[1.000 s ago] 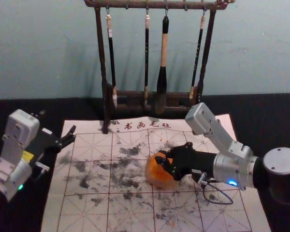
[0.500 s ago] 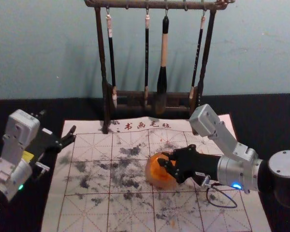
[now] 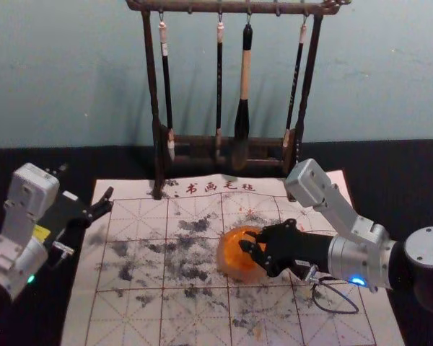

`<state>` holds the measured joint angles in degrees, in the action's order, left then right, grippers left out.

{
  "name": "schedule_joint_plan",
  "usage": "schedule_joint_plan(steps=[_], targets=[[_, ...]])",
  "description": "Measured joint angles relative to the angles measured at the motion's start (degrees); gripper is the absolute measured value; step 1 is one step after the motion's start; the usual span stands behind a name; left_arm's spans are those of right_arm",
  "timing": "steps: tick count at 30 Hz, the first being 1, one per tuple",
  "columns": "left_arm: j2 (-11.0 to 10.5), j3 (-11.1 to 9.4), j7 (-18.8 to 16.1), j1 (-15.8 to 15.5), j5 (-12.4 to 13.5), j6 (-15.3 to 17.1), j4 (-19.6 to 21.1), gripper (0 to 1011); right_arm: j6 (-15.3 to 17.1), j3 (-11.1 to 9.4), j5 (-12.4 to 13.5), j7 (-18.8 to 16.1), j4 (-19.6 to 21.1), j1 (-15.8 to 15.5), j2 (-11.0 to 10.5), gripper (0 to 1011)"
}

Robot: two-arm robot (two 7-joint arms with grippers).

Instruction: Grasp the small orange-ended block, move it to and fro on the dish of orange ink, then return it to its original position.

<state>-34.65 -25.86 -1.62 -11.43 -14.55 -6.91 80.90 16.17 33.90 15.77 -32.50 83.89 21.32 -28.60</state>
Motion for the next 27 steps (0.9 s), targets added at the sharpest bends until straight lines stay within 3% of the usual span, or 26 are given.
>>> schedule_joint_plan(steps=[27], targets=[[0.0,0.0,0.0,0.0,0.0,0.0,0.0,1001,0.7,1.9,0.7,-1.6,2.5,-0.6,0.1,82]])
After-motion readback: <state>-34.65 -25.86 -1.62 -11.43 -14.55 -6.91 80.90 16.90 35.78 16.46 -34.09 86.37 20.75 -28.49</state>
